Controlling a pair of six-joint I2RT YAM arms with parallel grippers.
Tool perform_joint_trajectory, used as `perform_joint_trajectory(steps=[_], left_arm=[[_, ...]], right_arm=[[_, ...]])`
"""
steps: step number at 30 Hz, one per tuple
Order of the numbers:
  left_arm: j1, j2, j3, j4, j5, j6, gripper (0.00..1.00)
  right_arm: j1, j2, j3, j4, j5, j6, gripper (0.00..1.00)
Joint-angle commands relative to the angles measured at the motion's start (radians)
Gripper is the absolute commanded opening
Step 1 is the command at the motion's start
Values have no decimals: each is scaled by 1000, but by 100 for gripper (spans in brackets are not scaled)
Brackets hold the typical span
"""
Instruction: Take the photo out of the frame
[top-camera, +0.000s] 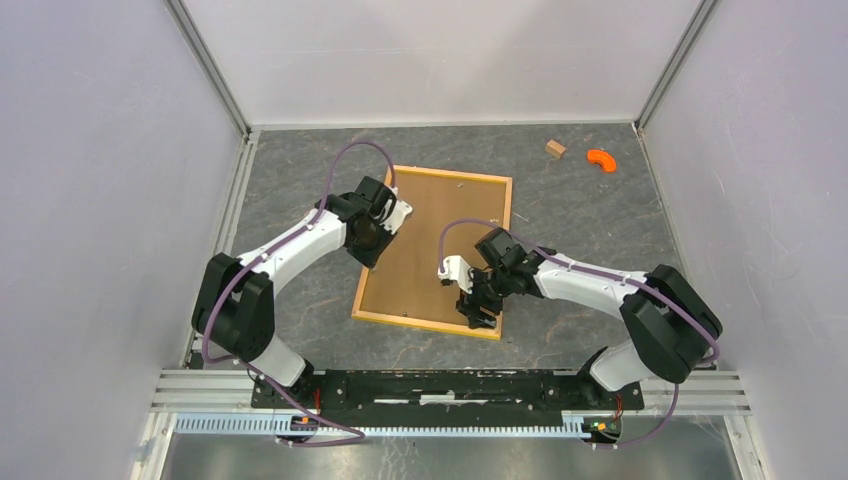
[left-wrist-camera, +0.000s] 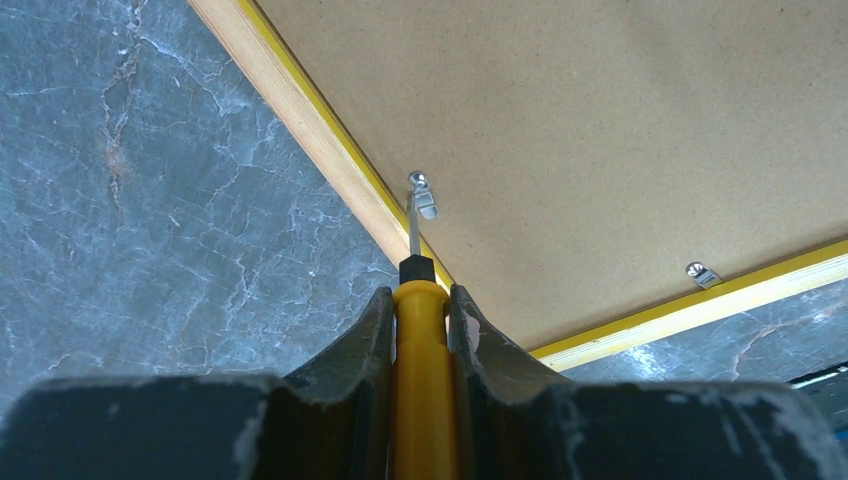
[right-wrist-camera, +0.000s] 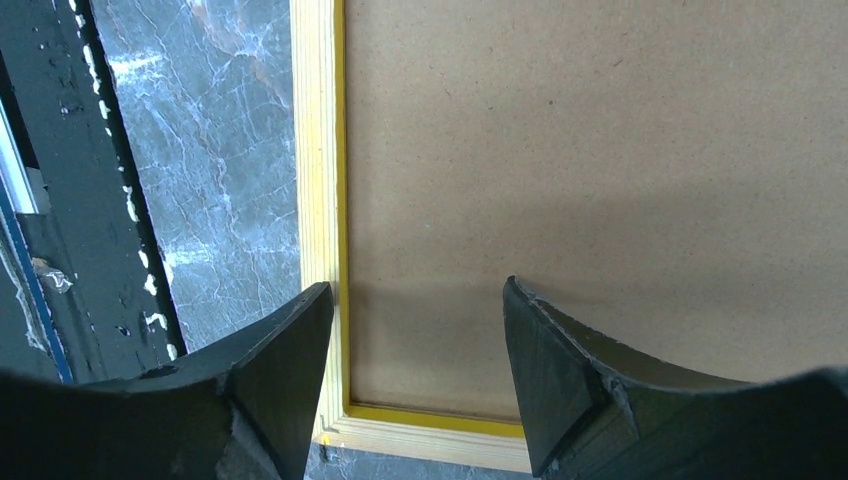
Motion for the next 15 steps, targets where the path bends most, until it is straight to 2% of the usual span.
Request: perform_joint_trajectory(steps=[1, 12, 15], left_arm=[[-27, 30, -29, 4, 315, -145, 2], [37, 49, -41, 115, 505, -342, 2], [47, 41, -30, 122, 496, -349, 2]], right_arm=[[16, 33, 19, 34, 9, 14, 69], [28, 29, -2, 72, 43, 43, 68], [29, 27, 9, 60, 43, 38, 68]])
